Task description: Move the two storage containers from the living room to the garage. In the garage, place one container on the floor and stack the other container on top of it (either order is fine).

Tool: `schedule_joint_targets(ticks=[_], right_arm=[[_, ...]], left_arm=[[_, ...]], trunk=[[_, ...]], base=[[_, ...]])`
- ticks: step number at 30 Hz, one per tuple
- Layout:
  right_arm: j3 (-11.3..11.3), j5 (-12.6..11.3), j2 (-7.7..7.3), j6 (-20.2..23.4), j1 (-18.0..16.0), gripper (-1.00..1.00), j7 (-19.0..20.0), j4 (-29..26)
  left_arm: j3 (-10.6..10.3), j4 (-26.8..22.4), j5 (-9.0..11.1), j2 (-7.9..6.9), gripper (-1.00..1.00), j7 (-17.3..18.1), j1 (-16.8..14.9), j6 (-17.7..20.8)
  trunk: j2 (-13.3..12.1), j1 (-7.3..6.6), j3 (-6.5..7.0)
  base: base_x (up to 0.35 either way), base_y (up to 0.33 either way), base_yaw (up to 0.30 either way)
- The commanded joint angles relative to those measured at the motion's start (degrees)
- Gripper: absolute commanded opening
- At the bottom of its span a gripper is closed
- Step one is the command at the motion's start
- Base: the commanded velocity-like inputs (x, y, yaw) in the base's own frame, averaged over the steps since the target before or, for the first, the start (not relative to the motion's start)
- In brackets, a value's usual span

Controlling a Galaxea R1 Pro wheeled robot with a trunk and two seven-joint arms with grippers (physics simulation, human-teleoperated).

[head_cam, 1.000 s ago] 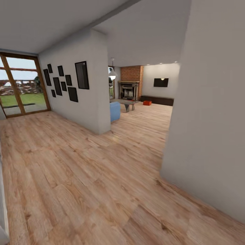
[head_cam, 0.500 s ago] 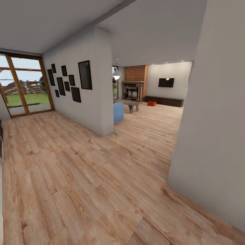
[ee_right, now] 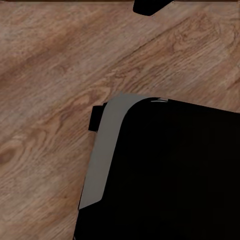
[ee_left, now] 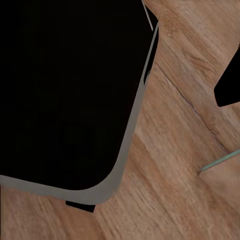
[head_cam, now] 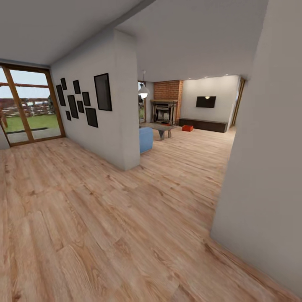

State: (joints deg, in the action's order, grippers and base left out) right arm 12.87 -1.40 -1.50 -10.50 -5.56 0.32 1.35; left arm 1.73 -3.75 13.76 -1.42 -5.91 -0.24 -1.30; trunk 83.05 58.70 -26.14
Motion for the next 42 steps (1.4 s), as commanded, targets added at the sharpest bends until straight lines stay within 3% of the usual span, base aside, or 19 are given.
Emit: schedule_joint_targets(ticks=[1,34,42], right_arm=[[0.32,-0.13,0.00,-0.27,-0.07,1.00,0.03,0.14],[0.40,-0.05,0.09,-0.23,-0.05,1.00,-0.05,0.14],[0.48,0.34,0.12,-0.22,-0.06,1.00,-0.05,0.14]], left_arm=[[0.17,0.00,0.16,0.01,1.00,-0.09,-0.02,-0.16],[0.20,0.01,0.18,0.01,1.00,-0.16,-0.03,-0.11],[0.22,-0.02,0.21,0.01,1.00,-0.16,-0.02,-0.12]], trunk=[[0.03,0.03,-0.06],[0.03,0.03,-0.06],[0.03,0.03,-0.06]], base=[[0.321,0.000,0.000],[0.322,0.000,0.000],[0.323,0.000,-0.164]])
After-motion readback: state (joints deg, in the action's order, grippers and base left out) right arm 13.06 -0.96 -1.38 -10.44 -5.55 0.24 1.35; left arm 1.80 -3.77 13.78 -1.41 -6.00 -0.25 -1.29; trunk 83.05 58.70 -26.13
